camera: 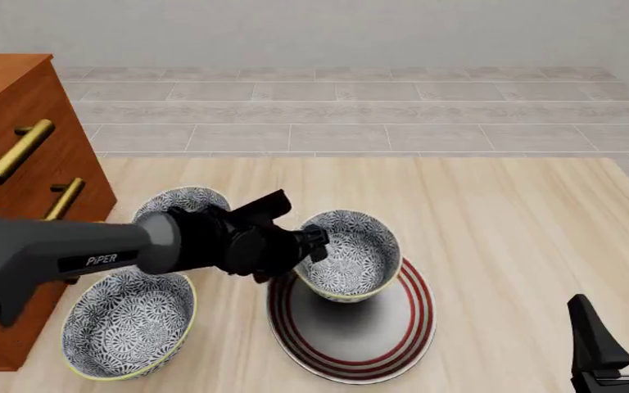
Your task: Put the bowl at the front on the plate.
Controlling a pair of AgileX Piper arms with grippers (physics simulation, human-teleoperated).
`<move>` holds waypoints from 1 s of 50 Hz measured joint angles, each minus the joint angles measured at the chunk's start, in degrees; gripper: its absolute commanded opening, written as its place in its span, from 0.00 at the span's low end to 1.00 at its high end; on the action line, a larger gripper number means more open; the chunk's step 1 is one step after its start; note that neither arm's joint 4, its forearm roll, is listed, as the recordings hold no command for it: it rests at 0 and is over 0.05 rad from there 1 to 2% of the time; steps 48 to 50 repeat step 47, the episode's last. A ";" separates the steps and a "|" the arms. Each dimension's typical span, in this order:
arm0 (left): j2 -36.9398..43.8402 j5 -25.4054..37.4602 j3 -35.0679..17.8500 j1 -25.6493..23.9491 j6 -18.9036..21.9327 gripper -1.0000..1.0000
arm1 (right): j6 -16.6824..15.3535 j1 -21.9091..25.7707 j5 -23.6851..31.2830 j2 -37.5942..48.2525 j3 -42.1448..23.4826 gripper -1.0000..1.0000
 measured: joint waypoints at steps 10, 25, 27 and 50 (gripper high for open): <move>-5.96 3.54 1.37 0.15 0.64 1.00 | 0.00 0.00 0.00 0.00 0.00 1.00; -17.26 8.39 5.68 -0.16 0.84 1.00 | 0.00 0.00 0.00 0.00 0.00 1.00; -18.95 8.85 6.47 -0.29 0.66 1.00 | 0.00 0.00 0.00 0.00 0.00 1.00; -36.38 12.35 14.91 -1.80 -1.26 1.00 | 0.00 0.00 0.00 0.00 0.00 1.00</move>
